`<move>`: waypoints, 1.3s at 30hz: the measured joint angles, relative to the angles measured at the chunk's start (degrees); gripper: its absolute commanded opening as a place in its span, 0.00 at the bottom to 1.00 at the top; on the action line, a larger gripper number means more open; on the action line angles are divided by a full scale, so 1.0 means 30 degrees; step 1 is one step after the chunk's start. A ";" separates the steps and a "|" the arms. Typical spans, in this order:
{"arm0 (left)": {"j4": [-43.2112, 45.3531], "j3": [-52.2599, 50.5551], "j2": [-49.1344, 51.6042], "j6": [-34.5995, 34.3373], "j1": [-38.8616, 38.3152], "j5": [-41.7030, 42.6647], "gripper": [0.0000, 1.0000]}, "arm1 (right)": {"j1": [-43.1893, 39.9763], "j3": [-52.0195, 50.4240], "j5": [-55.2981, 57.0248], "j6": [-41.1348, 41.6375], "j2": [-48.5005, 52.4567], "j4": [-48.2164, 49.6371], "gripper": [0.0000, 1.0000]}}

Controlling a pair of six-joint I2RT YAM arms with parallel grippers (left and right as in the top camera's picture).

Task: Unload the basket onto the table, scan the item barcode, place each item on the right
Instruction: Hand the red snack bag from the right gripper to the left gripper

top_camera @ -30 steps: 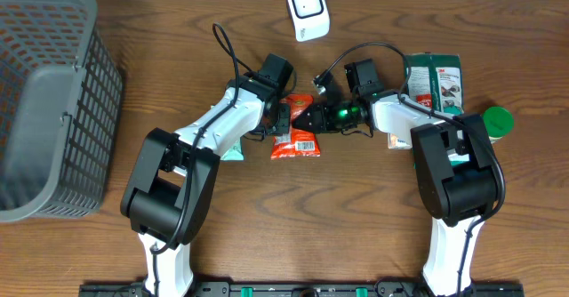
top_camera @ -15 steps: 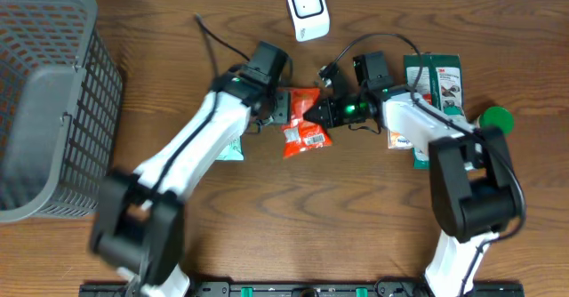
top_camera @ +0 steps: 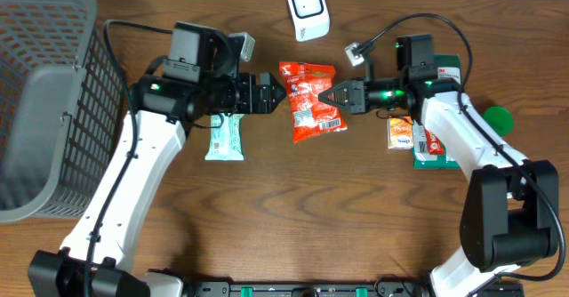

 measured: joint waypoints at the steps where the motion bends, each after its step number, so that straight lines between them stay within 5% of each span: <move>1: 0.0138 0.0000 0.0000 0.0342 0.0211 0.1035 0.92 | -0.0189 -0.0007 -0.0940 0.0087 0.0000 0.0189 0.01; 11: 0.1472 0.0000 0.0000 0.1756 0.0554 0.5034 0.92 | -0.0335 -0.0015 -0.6280 0.1086 0.0000 0.1588 0.01; 28: 0.3599 0.0000 0.0007 0.1348 0.0197 0.5901 0.90 | -0.0175 -0.0117 -0.7322 0.6404 -0.2062 0.8859 0.01; 34: 0.6302 0.0000 0.0007 0.0576 -0.0284 0.8007 0.77 | -0.0124 -0.0117 -0.7337 0.7643 -0.2331 0.9304 0.01; 39: 0.6849 0.0000 0.0007 0.0029 -0.0270 0.8502 0.77 | -0.0124 -0.0117 -0.7351 0.7956 -0.2331 0.9340 0.01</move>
